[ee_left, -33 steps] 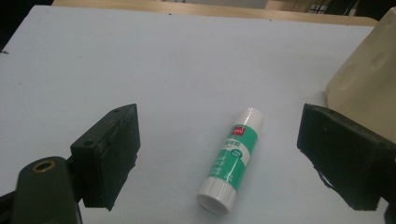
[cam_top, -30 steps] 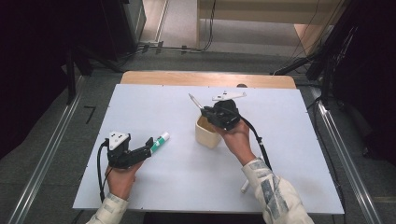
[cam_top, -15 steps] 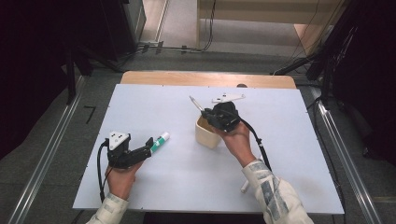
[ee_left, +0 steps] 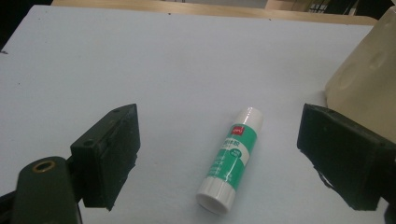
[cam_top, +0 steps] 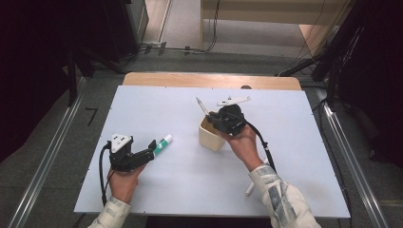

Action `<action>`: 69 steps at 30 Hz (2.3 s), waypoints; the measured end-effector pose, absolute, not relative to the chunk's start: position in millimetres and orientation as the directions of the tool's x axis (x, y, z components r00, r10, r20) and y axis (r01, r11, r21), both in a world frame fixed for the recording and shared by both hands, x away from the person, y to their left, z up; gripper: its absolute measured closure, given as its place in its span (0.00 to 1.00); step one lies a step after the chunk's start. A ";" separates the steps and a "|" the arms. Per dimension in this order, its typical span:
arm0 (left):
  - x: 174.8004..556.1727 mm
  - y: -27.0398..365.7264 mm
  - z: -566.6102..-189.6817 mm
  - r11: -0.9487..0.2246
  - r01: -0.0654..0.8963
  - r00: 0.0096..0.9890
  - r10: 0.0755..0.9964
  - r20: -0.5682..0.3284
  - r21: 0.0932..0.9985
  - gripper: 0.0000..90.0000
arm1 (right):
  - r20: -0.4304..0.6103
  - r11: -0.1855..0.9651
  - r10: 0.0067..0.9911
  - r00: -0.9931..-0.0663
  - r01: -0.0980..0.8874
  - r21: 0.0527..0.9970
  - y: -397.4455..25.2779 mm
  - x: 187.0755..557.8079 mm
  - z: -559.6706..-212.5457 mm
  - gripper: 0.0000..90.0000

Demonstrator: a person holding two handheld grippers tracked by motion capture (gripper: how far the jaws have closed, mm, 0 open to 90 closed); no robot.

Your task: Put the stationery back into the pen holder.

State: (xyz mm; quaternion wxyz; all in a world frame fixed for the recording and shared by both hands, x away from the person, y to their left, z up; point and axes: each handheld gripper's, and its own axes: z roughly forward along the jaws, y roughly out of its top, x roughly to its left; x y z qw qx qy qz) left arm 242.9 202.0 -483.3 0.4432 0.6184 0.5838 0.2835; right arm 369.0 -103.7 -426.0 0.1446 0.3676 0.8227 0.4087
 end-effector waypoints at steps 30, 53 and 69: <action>242.9 201.9 -483.5 0.074 0.471 0.156 0.974 -0.166 0.879 0.16 | 0.114 0.369 0.693 -0.712 0.486 0.792 -126.4 361.9 -421.5 0.52; 242.8 202.1 -483.4 0.074 0.471 0.155 0.974 -0.165 0.879 0.16 | 0.131 0.306 0.731 -0.669 0.494 0.814 -166.2 343.1 -413.9 0.41; 242.6 201.7 -483.3 0.072 0.472 0.156 0.974 -0.163 0.879 0.16 | 0.091 0.303 0.783 -0.616 0.505 0.808 -197.1 317.6 -424.3 0.35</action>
